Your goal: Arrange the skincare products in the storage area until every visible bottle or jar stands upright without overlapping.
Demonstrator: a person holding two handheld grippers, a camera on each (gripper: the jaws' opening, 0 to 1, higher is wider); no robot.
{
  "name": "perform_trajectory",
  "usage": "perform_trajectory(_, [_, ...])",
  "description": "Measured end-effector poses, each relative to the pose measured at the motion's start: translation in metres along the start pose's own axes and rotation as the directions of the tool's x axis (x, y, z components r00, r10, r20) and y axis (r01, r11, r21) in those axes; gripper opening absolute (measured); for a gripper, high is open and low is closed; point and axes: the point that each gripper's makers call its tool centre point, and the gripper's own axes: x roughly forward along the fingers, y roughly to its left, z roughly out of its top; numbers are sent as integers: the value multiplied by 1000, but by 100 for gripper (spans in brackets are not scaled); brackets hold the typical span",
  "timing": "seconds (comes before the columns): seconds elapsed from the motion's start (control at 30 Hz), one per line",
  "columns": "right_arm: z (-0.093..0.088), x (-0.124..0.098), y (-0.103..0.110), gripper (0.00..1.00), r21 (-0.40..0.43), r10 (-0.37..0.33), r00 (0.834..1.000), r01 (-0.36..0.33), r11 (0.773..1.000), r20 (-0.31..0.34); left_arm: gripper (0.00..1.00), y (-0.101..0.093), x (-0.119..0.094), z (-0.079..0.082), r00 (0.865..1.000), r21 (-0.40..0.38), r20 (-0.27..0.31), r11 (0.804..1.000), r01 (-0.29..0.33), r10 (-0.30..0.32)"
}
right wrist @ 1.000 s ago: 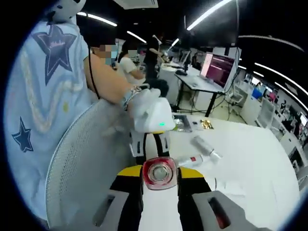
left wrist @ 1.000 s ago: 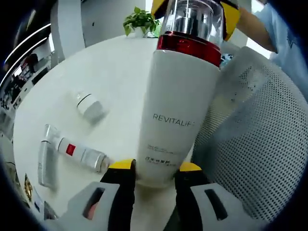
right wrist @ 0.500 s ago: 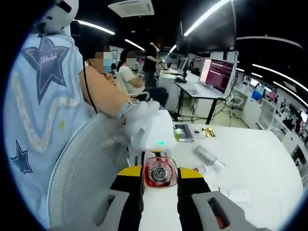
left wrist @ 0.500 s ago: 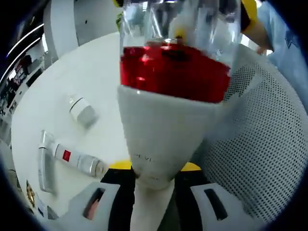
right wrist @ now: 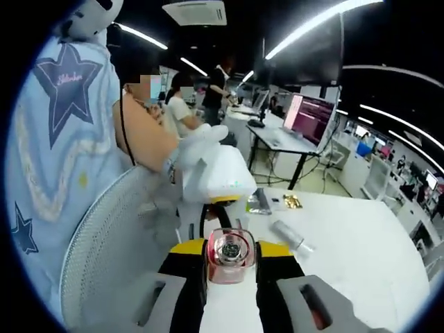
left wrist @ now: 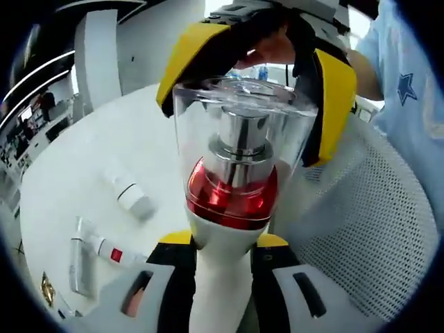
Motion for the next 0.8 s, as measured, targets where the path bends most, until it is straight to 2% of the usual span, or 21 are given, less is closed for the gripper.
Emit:
perform_trajectory(0.07, [-6,2,0,19,0,-3,1000,3,1000,-23,25,1,2,-7,999,11,-32,1000,-7,7])
perform_trajectory(0.1, [-1,2,-1,19,2,-6,1000,6,1000,12,25,1,2,-3,1000,4,-10,1000,-2,2])
perform_trajectory(0.27, [-4,3,-3,20,42,-32,999,32,999,17,26,-5,5,-4,999,-52,0,998,38,-38])
perform_trajectory(0.33, [-6,4,-5,21,40,-51,998,50,998,22,26,-4,5,-4,999,-63,10,997,36,-35])
perform_trajectory(0.47, [-23,4,-7,25,51,-74,997,76,996,-32,26,-2,4,-4,999,-104,19,994,36,-34])
perform_trajectory(0.6, [-42,8,-1,25,85,-54,996,61,995,-76,26,-5,4,-4,999,-108,14,993,44,-43])
perform_trajectory(0.7, [-48,9,-2,28,78,-89,993,96,992,-84,27,-5,4,-4,999,-107,15,993,45,-44])
perform_trajectory(0.8, [-52,10,-1,25,75,-90,992,97,992,-90,28,-5,3,-4,999,-107,13,993,49,-48])
